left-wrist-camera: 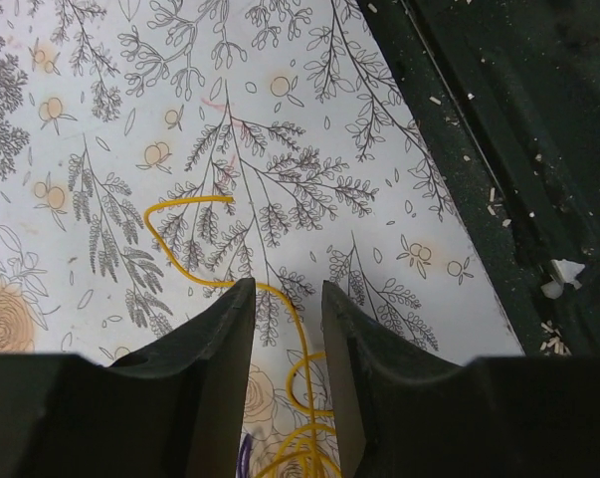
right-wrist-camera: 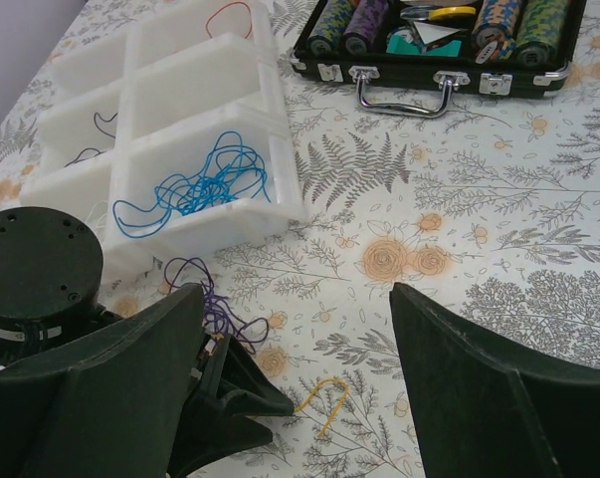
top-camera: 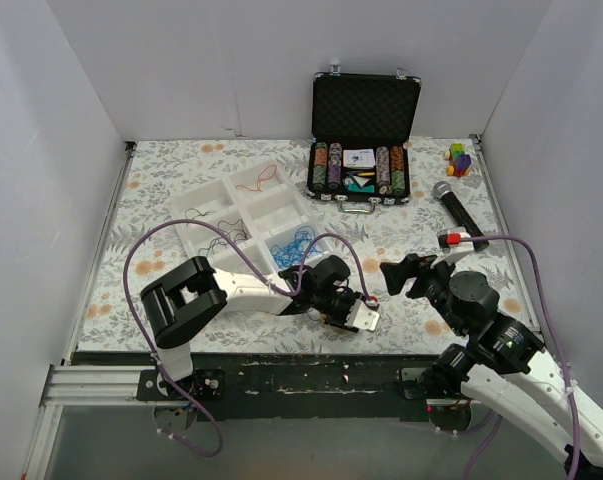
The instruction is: Untangle the cables
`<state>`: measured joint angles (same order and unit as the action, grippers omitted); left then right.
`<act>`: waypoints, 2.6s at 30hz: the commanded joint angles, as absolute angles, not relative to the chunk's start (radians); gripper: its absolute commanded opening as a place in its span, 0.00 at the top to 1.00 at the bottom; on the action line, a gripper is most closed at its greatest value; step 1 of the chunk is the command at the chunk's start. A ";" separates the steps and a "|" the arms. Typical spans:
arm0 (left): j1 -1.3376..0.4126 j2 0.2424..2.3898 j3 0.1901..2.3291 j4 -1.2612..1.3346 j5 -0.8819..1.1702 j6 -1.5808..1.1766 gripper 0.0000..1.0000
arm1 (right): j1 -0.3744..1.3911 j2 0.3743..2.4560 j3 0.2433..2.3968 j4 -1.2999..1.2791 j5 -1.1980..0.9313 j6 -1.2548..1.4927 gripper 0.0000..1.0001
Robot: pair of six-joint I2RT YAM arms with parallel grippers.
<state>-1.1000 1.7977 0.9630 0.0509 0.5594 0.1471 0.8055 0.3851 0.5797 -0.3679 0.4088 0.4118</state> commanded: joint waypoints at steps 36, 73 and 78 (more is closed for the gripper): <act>-1.045 1.800 1.124 -0.196 0.522 0.017 1.00 | 0.808 0.385 0.684 -0.420 0.545 0.385 0.17; -0.559 1.364 1.095 0.162 0.340 -0.365 1.00 | 0.807 0.500 0.548 -0.247 0.377 0.440 0.15; -0.494 1.488 1.091 0.176 0.347 -0.339 1.00 | 0.808 0.480 0.554 -0.259 0.390 0.425 0.15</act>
